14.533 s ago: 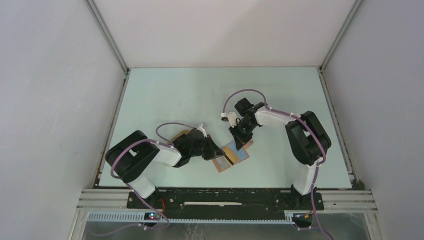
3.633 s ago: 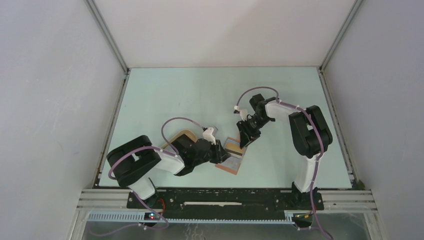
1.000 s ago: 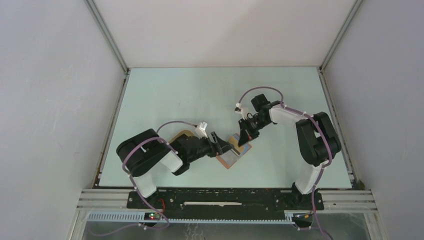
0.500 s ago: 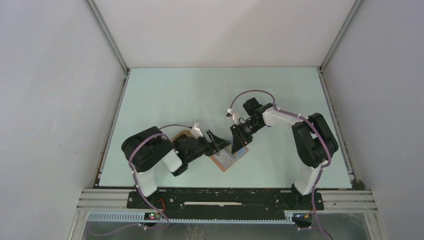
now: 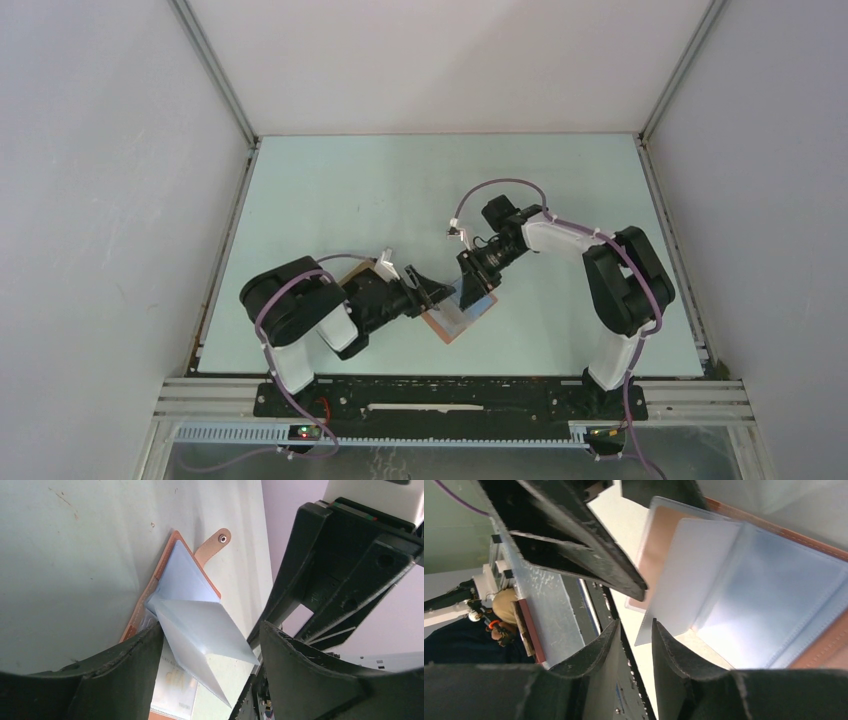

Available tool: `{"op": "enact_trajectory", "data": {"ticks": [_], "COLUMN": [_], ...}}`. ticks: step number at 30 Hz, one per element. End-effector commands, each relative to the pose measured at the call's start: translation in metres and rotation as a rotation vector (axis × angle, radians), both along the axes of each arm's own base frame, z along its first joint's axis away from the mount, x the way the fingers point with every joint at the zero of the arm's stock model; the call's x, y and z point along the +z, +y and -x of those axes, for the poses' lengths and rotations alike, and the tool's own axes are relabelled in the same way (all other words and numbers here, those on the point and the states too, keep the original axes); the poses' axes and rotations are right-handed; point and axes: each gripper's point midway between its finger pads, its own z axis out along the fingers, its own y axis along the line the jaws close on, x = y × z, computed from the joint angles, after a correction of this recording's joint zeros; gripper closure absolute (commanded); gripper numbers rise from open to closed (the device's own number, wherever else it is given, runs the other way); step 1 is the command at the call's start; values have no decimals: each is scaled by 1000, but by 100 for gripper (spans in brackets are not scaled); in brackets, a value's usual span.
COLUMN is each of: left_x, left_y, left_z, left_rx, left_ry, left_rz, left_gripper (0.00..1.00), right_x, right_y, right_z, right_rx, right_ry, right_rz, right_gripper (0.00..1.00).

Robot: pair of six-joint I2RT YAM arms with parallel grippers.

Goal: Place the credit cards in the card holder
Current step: Turn over the card slot in the card holder, then move the card holder to the center of the board.

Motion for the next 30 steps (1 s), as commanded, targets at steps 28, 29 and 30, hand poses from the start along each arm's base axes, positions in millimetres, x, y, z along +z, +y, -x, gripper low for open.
{"op": "enact_trajectory", "data": {"ticks": [28, 29, 30], "left_x": [4, 9, 15], "left_y": [38, 40, 44], "left_z": [7, 7, 7], "left_rx": [90, 88, 94], "left_ry": [-74, -97, -117], "left_rz": [-304, -333, -364], "left_gripper": [27, 27, 27], "right_x": [-13, -14, -13], "right_y": [-57, -61, -66], "right_z": [-67, -69, -71], "right_rx": [-277, -276, -281], "right_ry": [-218, -223, -231], "right_rz": [217, 225, 233], "right_gripper": [100, 100, 96]}}
